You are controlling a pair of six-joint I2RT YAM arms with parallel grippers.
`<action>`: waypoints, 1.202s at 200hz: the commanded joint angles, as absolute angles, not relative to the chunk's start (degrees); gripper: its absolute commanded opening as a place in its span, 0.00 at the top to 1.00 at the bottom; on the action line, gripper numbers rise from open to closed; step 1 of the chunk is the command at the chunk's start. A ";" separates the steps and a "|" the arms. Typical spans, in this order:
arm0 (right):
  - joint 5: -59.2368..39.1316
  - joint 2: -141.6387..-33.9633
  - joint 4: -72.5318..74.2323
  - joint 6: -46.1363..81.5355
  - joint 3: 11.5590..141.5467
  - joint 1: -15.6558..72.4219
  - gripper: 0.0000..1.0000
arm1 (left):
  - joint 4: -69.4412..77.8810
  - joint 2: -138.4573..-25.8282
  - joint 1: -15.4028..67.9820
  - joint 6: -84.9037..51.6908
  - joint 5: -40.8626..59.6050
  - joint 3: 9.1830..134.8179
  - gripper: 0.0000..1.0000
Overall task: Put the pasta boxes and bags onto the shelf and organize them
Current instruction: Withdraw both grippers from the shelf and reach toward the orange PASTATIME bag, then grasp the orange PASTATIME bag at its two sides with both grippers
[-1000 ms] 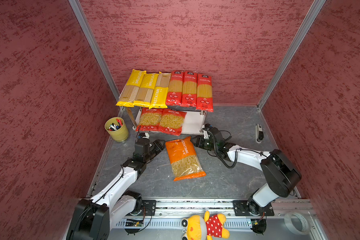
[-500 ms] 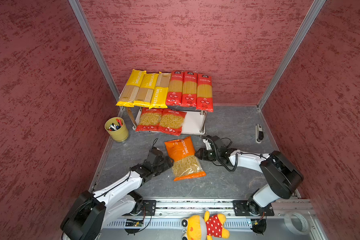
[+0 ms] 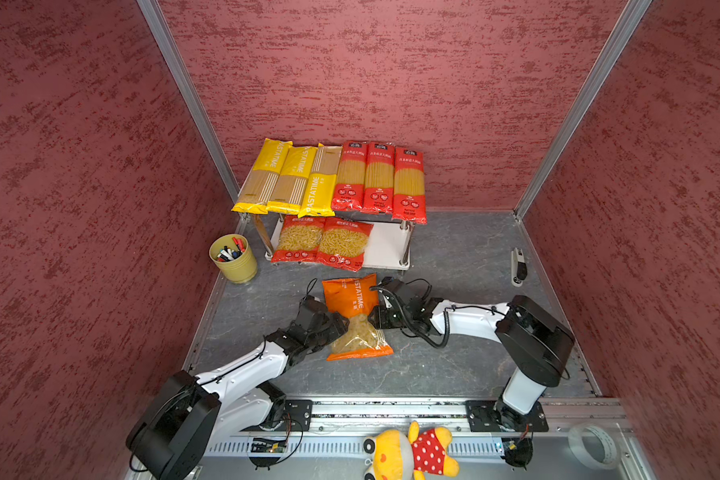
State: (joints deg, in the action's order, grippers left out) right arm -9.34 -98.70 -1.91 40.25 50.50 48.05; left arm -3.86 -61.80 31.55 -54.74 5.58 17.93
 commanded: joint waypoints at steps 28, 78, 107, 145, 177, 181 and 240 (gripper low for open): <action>-20.94 -94.18 7.73 45.82 44.22 42.73 0.41 | -15.13 -59.63 31.59 -50.36 0.28 19.78 0.21; -24.76 -102.09 14.79 50.09 45.21 42.99 0.39 | -4.44 -65.55 31.80 -53.14 5.40 16.49 0.19; -25.61 -103.24 17.71 50.86 44.27 43.73 0.49 | -0.53 -69.21 32.17 -53.40 6.32 15.97 0.26; -27.22 -101.33 28.51 54.08 40.13 43.68 0.71 | 2.03 -68.30 32.34 -53.59 7.49 15.59 0.44; -27.18 -98.98 37.94 56.66 35.94 43.64 0.88 | 0.73 -64.92 32.12 -52.74 6.94 15.07 0.63; -27.19 -98.68 38.59 56.76 35.55 43.68 0.89 | 0.56 -64.60 32.16 -52.64 6.94 15.03 0.65; -27.89 -94.13 40.00 55.19 33.08 43.67 0.96 | -1.53 -60.95 31.46 -51.59 7.82 14.84 0.88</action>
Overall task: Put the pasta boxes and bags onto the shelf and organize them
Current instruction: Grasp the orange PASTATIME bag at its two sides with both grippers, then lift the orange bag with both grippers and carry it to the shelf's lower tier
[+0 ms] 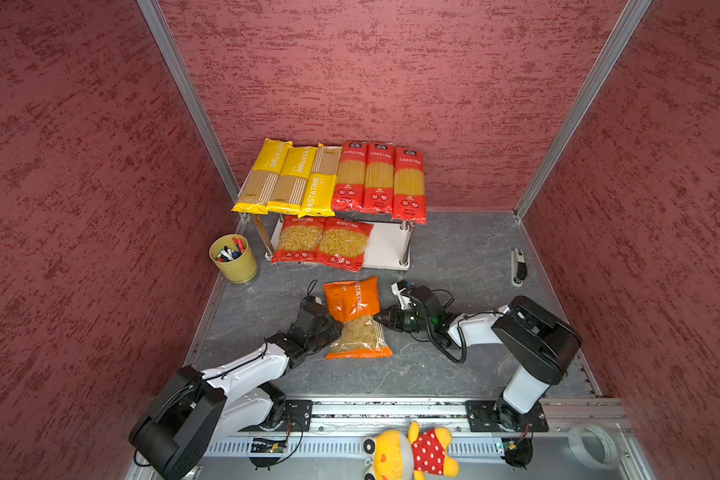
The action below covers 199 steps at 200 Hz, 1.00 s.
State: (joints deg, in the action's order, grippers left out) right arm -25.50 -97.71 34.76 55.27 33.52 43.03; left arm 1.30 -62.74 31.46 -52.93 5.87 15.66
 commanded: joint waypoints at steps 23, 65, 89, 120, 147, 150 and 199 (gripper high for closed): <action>-27.94 -91.67 39.22 53.35 32.25 43.66 0.98 | -3.15 -57.84 31.45 -50.02 8.69 15.46 0.94; -28.12 -87.75 37.05 50.55 31.73 43.68 1.00 | -7.44 -50.52 31.70 -48.65 8.17 16.52 1.00; -28.37 -86.51 37.05 50.36 31.81 43.66 1.00 | -8.86 -47.68 31.89 -48.28 8.72 17.30 1.00; -28.92 -85.23 37.18 49.86 32.09 43.62 1.00 | -9.52 -44.06 32.91 -47.08 8.88 18.84 1.00; -28.90 -85.01 37.27 49.87 32.17 43.73 1.00 | -10.07 -42.19 33.13 -46.45 8.61 19.55 1.00; -28.91 -84.93 37.31 49.92 32.17 43.71 1.00 | -10.05 -42.11 33.13 -46.41 8.66 19.68 1.00; -27.39 -81.57 37.23 48.22 32.94 43.77 1.00 | -10.32 -40.23 33.22 -44.58 9.25 22.49 1.00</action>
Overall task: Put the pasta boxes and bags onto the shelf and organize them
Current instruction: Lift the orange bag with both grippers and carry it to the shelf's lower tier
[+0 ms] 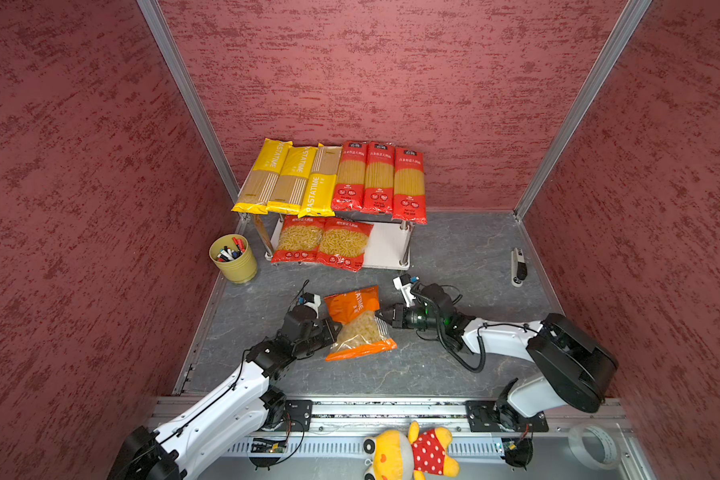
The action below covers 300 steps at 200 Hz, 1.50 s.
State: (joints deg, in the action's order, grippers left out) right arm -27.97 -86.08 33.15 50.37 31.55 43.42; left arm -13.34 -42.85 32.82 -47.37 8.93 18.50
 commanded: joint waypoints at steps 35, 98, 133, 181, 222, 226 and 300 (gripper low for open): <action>-26.19 -78.92 37.00 46.18 33.13 43.77 1.00 | -9.87 -36.20 33.44 -41.27 9.74 23.75 1.00; -18.81 -77.18 36.18 37.81 35.85 43.68 1.00 | -6.59 -40.30 33.18 -29.13 6.98 29.80 1.00; -12.93 -79.83 35.47 29.70 40.36 43.21 1.00 | -1.40 -49.22 30.03 -20.39 6.66 36.10 1.00; -4.15 -87.64 47.24 20.82 42.70 41.35 1.00 | 9.23 -61.00 26.54 -11.63 6.29 41.78 1.00; 0.37 -96.15 63.77 14.06 42.80 40.43 1.00 | 22.23 -68.37 25.71 -6.23 5.02 41.77 1.00; 0.97 -97.01 65.05 13.55 42.92 40.31 1.00 | 23.26 -69.21 25.67 -6.07 4.94 41.93 1.00; 11.88 -109.86 67.11 4.23 50.83 39.55 0.97 | 29.18 -84.90 24.62 -5.42 0.32 49.73 1.00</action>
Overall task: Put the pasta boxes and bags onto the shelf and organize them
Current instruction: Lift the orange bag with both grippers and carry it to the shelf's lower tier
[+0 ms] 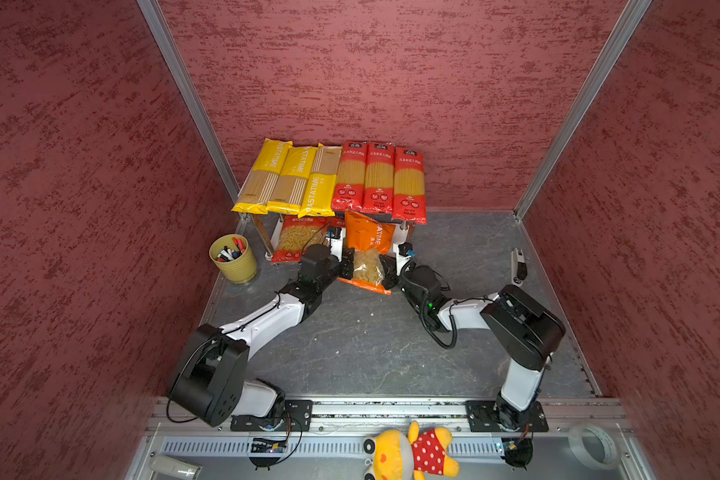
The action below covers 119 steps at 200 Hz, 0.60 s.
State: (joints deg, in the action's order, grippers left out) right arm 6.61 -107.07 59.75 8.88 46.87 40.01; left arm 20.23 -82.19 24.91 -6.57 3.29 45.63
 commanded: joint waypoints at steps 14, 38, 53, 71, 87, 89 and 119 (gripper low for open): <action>12.68 -111.61 66.60 4.09 51.40 39.53 0.92 | 27.87 -87.21 24.53 -6.82 -2.70 51.69 1.00; 13.43 -112.11 65.13 5.46 50.88 39.54 0.81 | 28.05 -90.00 24.13 -8.27 -3.61 52.72 1.00; 13.72 -111.60 62.52 6.06 50.85 39.48 0.73 | 27.86 -91.51 23.99 -8.91 -4.24 53.32 1.00; 14.17 -109.81 61.07 7.71 49.24 39.62 0.65 | 28.08 -92.54 23.96 -9.74 -5.24 53.48 1.00; 13.79 -107.58 60.25 9.41 47.26 40.10 0.59 | 28.19 -93.25 23.75 -10.28 -5.62 53.76 1.00; 13.69 -107.32 59.97 9.51 47.04 40.26 0.59 | 28.21 -93.36 23.74 -10.35 -5.62 53.83 1.00; 14.65 -102.52 57.94 9.39 42.43 43.06 0.55 | 27.86 -94.45 23.77 -11.81 -5.56 55.78 1.00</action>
State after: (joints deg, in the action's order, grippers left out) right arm 13.10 -107.24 59.35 8.58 45.60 40.73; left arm 22.52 -93.45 24.45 -9.50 -2.96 52.07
